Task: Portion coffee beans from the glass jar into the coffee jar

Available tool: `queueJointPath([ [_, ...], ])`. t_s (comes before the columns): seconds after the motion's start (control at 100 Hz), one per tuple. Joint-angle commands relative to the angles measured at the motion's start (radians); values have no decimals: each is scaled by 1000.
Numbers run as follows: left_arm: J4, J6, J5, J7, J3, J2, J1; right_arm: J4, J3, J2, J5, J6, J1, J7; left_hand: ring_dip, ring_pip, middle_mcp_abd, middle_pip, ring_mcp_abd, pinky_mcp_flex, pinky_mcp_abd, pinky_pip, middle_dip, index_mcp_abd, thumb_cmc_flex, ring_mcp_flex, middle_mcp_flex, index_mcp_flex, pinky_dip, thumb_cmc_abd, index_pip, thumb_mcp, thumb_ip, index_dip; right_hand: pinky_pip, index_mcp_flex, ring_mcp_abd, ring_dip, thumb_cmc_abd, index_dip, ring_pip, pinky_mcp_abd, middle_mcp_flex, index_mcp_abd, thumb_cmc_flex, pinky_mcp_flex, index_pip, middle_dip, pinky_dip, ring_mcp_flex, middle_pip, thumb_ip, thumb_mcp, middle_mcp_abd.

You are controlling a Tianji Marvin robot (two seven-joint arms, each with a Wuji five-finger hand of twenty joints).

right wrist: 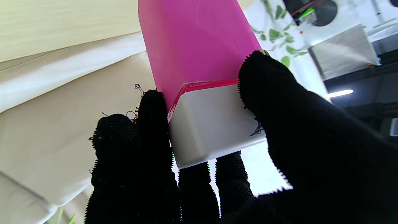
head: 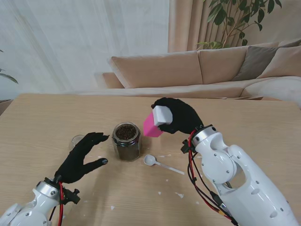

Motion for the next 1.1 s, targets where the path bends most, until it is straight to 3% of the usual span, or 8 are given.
queueJointPath([
  [0.0, -1, -13, 3, -6, 11, -9, -7, -39, -13, -8, 4, -15, -12, 28, 35, -1, -18, 23, -12, 9, -18, -3, 4, -9, -24, 15, 7, -27, 49, -50, 30, 116, 19, -13, 29, 98, 11, 24, 90, 13, 22, -47, 107, -21, 138, 22, 110, 53, -7, 42, 96, 41, 178, -14],
  [0.08, 7, -26, 20, 16, 25, -12, -18, -67, -22, -5, 36, -24, -19, 54, 36, -1, -17, 29, -16, 19, -29, -6, 6, -9, -39, 19, 2, -42, 55, -77, 32, 157, 15, -17, 30, 100, 13, 27, 90, 13, 25, -47, 108, -20, 140, 24, 110, 54, -5, 41, 95, 41, 176, -12],
  [0.11, 9, -30, 25, 22, 28, -13, -21, -76, -24, -4, 49, -28, -22, 65, 29, 1, -25, 12, -19, 22, -33, -6, -13, -8, -75, 19, -20, -60, 44, -99, 42, 226, 7, -10, 30, 100, 13, 28, 91, 13, 25, -47, 108, -20, 141, 24, 110, 55, -5, 41, 95, 41, 176, -12],
  [0.35, 4, -40, 31, 38, 54, -15, -29, -109, -55, 3, 128, -74, -37, 114, 37, 10, -27, 1, -7, 48, -14, 11, 2, 32, -128, 53, -24, -141, 51, -153, 44, 295, -6, -9, 30, 104, 18, 35, 91, 14, 32, -47, 112, -18, 141, 23, 109, 62, -1, 38, 94, 39, 170, -8],
  [0.58, -6, -17, 32, 81, 102, -23, -45, -111, -114, 5, 71, -97, -33, 95, 58, 21, -5, -2, 7, 86, -15, 32, 10, 111, -230, 79, -26, -140, 73, -223, -55, 409, -31, -40, 44, 106, 22, 47, 94, 15, 52, -53, 120, -16, 139, 34, 114, 72, 10, 43, 98, 38, 157, -5],
  [0.75, -14, 22, 39, 112, 137, -29, -53, -106, -159, 0, 2, -92, -25, 47, 73, 29, 19, -6, 20, 99, -53, 30, 18, 161, -315, 75, -30, -140, 72, -280, -76, 472, -49, -19, 53, 104, 22, 53, 94, 17, 67, -56, 122, -14, 137, 39, 122, 81, 16, 42, 105, 40, 148, -2],
  [0.92, -24, 66, 16, 116, 157, -32, -54, -95, -187, -6, -17, -91, -14, 16, 66, 26, 24, -38, 19, 84, -75, 7, 22, 175, -374, 57, -40, -149, 40, -315, -163, 512, -61, -22, 60, 104, 23, 57, 91, 22, 80, -60, 126, -15, 140, 46, 137, 90, 21, 44, 113, 41, 145, -3],
  [1.09, -24, 83, -20, 101, 161, -33, -63, -83, -204, -14, 5, -97, -7, -9, 64, 25, 18, -46, 9, 73, -89, 2, 30, 173, -370, 48, -48, -157, 32, -336, -181, 524, -62, -8, 65, 104, 27, 58, 87, 21, 88, -61, 128, -15, 142, 52, 144, 93, 25, 47, 116, 41, 147, -2],
])
